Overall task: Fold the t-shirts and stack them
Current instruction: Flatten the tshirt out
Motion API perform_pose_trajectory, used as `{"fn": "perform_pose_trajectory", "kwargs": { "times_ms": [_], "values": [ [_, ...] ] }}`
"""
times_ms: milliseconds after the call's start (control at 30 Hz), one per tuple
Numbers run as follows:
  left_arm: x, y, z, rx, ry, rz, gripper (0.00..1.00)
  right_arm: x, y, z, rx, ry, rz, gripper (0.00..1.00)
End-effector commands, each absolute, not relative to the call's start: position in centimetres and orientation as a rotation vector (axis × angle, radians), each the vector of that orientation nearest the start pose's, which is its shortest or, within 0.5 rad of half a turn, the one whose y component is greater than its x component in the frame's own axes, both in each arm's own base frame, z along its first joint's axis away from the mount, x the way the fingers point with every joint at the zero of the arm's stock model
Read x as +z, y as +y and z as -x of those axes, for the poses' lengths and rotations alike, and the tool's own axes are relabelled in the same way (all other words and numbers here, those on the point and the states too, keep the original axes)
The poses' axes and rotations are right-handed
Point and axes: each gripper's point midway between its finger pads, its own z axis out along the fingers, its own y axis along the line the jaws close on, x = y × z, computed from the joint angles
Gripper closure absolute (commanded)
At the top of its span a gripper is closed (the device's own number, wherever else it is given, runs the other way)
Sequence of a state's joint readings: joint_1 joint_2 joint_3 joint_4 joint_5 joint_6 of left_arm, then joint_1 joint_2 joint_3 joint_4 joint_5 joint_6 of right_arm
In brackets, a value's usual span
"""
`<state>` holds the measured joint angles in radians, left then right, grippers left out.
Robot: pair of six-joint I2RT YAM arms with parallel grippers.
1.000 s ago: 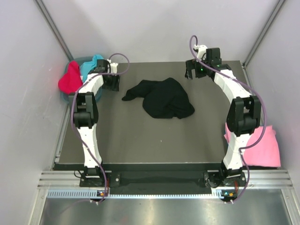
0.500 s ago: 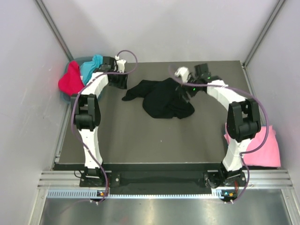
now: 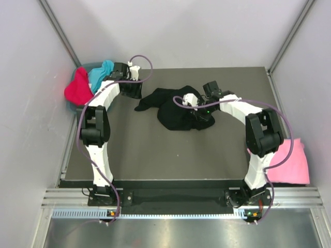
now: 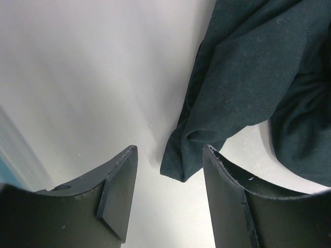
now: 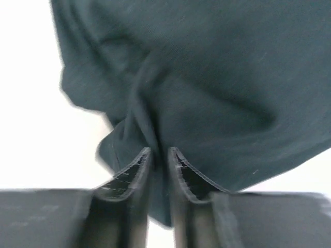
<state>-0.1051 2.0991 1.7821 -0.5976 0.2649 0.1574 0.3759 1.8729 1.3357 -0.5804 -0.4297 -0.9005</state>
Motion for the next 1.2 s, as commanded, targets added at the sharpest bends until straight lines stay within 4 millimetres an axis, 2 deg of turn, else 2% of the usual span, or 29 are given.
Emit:
{"fn": "perform_pose_trajectory", "kwargs": {
  "times_ms": [0,33,67,133,233,267,300,367,400,433,567,667,733,767,833,1000,1067,1167],
  "values": [
    [13.4,-9.5,-51.9,-0.304,2.35,-0.425,0.42,6.5,21.1,-39.7,0.369,1.961,1.657,0.85],
    [13.6,-9.5,-51.9,-0.307,2.348,-0.421,0.42,7.1,21.5,-40.1,0.374,1.95,1.656,0.88],
    [13.6,-9.5,-51.8,-0.309,2.349,-0.421,0.42,7.5,21.7,-40.1,0.381,1.944,1.657,0.96],
    [13.5,-9.5,-51.5,-0.311,2.35,-0.43,0.42,8.5,21.8,-39.7,0.401,1.933,1.659,1.0],
    [13.6,-9.2,-51.0,-0.294,2.352,-0.438,0.42,12.9,22.2,-39.7,0.38,1.853,1.616,1.0],
    [13.6,-9.3,-50.9,-0.292,2.349,-0.445,0.42,16.0,22.3,-39.8,0.354,1.793,1.583,1.0],
    [13.4,-9.2,-50.7,-0.29,2.354,-0.448,0.43,18.0,22.6,-39.8,0.361,1.764,1.551,1.0],
    [13.5,-9.1,-50.4,-0.29,2.355,-0.449,0.43,24.4,23.0,-40.2,0.317,1.646,1.482,1.0],
    [13.5,-9.1,-50.3,-0.291,2.357,-0.453,0.43,26.6,23.1,-40.2,0.309,1.613,1.452,1.0],
    [13.6,-9.1,-50.2,-0.291,2.352,-0.459,0.43,29.8,23.2,-40.5,0.285,1.552,1.42,1.0],
    [12.7,-8.7,-49.4,-0.275,2.387,-0.466,0.44,38.6,23.0,-40.1,0.211,1.374,1.292,1.0],
    [11.6,-9.4,-48.1,-0.334,2.412,-0.503,0.45,41.2,22.7,-40.3,0.189,1.334,1.198,1.0],
    [10.9,-9.9,-47.9,-0.371,2.406,-0.532,0.45,40.8,22.5,-40.7,0.178,1.362,1.177,1.0],
    [10.4,-10.3,-47.7,-0.391,2.409,-0.548,0.45,39.9,22.6,-41.3,0.182,1.383,1.179,1.0],
    [8.9,-10.3,-48.0,-0.394,2.437,-0.548,0.45,39.0,22.6,-42.2,0.189,1.433,1.143,1.0],
    [5.9,-11.0,-48.9,-0.451,2.493,-0.519,0.46,38.2,22.6,-42.8,0.198,1.479,1.113,1.0],
    [6.1,-11.3,-49.7,-0.466,2.475,-0.507,0.47,37.4,22.4,-42.8,0.19,1.502,1.132,1.0],
    [5.8,-12.3,-50.4,-0.508,2.469,-0.494,0.48,37.6,21.8,-42.9,0.16,1.509,1.129,1.0]
  ]
}}
